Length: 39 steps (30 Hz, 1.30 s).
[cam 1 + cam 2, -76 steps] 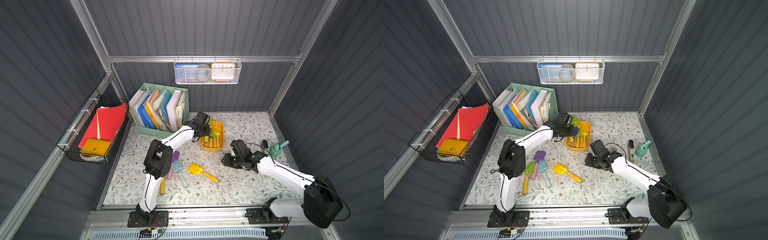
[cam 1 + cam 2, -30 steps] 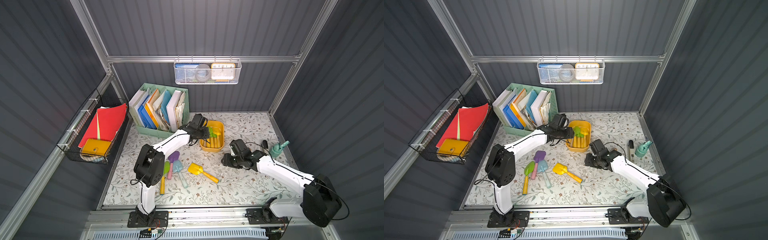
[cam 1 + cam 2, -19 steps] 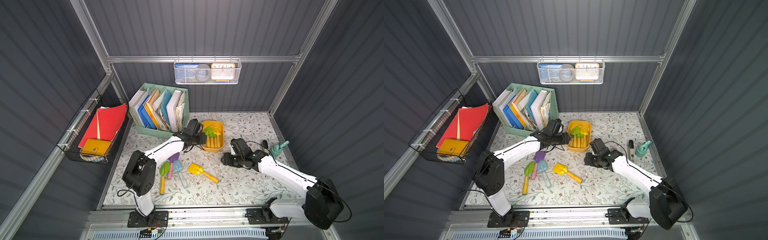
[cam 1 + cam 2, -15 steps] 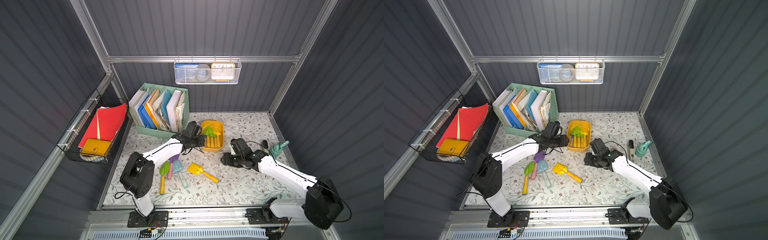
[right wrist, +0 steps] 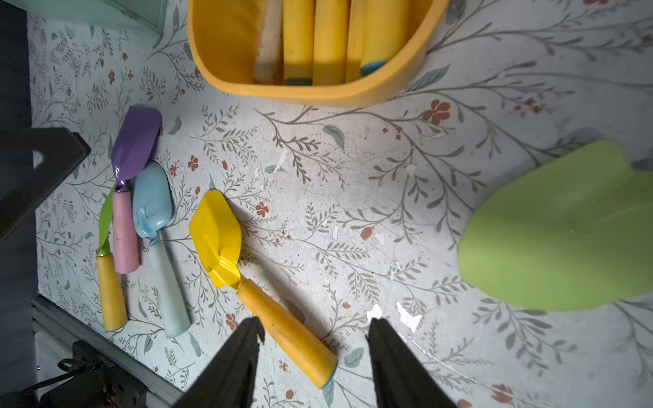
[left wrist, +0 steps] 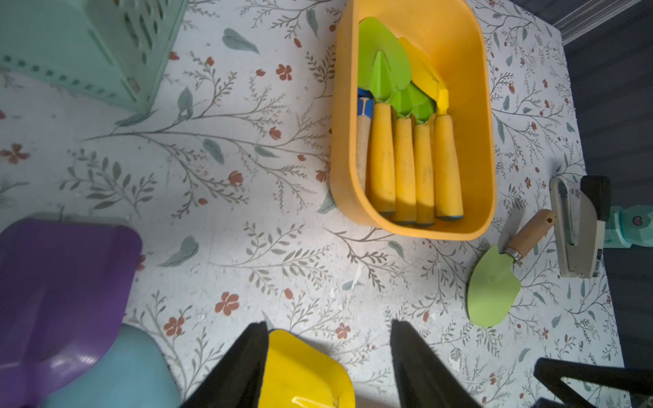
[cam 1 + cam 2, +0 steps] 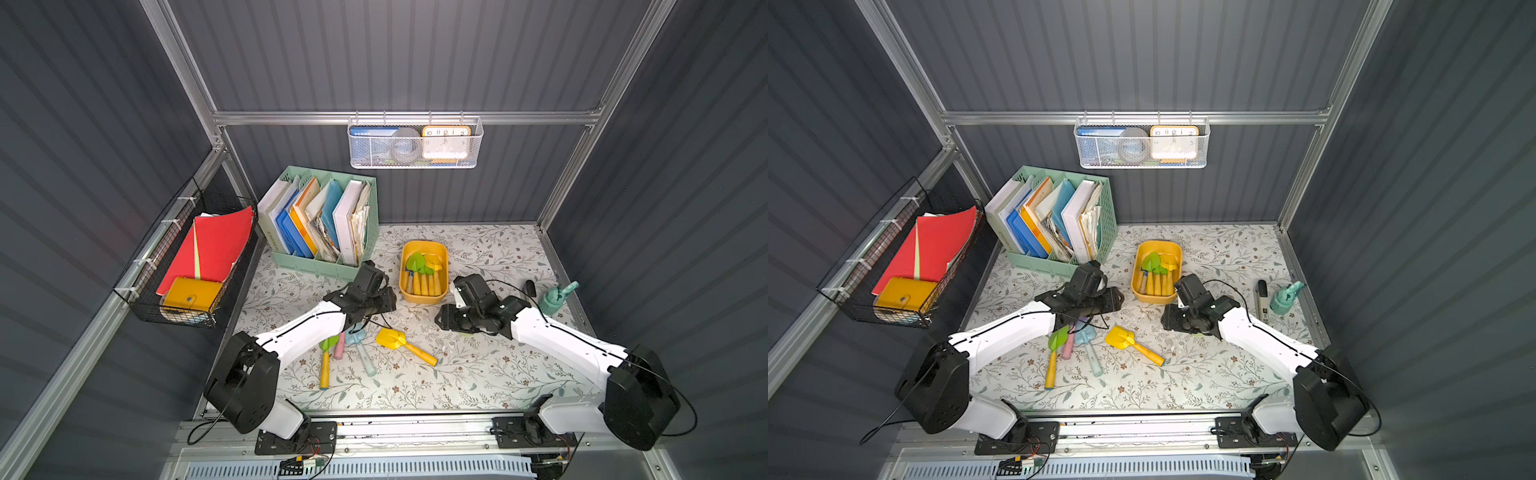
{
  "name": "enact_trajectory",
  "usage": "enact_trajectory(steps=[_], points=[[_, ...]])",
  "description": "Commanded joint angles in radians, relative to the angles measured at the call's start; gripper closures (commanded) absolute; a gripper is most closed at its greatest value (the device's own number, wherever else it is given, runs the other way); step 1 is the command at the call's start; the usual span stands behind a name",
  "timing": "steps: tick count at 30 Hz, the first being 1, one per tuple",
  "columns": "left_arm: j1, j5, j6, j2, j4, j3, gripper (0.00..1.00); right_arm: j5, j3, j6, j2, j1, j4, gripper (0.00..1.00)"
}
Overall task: Put the shovel into the storage box
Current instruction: Pick up the shovel from the center of the board.
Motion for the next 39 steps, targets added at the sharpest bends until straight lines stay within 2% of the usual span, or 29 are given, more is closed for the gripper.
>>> enact_trajectory(steps=[1,13,23,39], points=[[-0.002,-0.039,-0.057,-0.061,0.013,-0.05,0.39,-0.02,0.032,-0.018,0.037,0.035,0.011,0.45],[-0.002,-0.077,-0.139,-0.18,-0.002,-0.176,0.36,-0.025,0.084,-0.053,0.124,0.12,0.022,0.44],[-0.002,-0.069,-0.153,-0.164,0.013,-0.181,0.36,-0.025,0.095,-0.071,0.177,0.182,0.025,0.44],[-0.002,-0.049,-0.164,-0.143,0.029,-0.2,0.36,0.028,0.114,-0.113,0.224,0.221,-0.011,0.44]])
